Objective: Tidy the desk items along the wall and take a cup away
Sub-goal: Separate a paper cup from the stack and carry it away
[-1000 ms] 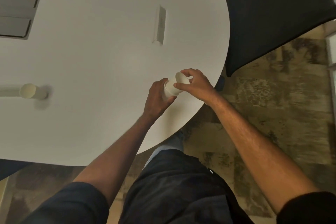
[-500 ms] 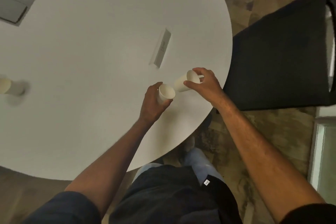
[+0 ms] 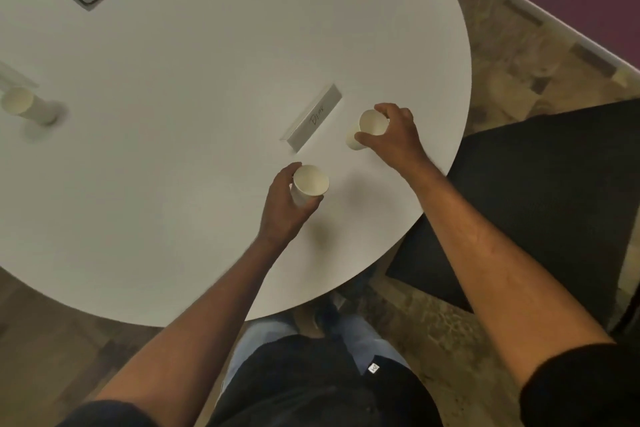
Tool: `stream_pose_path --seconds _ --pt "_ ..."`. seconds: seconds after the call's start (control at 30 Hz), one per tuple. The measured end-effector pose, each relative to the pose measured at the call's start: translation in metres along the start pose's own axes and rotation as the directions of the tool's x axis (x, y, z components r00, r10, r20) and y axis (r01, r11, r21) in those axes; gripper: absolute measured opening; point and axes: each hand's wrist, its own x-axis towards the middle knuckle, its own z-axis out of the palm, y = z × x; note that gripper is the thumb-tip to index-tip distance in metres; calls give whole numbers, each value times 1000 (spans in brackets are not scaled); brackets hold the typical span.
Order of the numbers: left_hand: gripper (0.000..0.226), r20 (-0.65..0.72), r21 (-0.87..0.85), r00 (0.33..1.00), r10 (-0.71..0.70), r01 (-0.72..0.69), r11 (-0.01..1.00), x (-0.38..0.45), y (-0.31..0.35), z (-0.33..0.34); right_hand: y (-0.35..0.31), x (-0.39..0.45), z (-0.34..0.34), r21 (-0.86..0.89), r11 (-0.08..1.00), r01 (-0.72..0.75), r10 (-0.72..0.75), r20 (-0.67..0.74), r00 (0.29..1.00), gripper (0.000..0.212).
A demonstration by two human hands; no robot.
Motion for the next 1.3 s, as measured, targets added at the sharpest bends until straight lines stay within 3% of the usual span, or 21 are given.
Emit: stream_pose_path --seconds 0.27,0.7,1.3 --pt "68 -38 -22 999 6 -7 1000 8 0 27 3 73 -15 -98 992 85 -89 -44 995 75" --pt "69 -17 -33 997 -80 80 996 26 -46 38 2 162 22 -182 980 80 -101 -108 989 77" --pt "72 6 -56 984 -177 177 983 29 -79 42 7 225 63 -269 960 73 -81 -19 997 80"
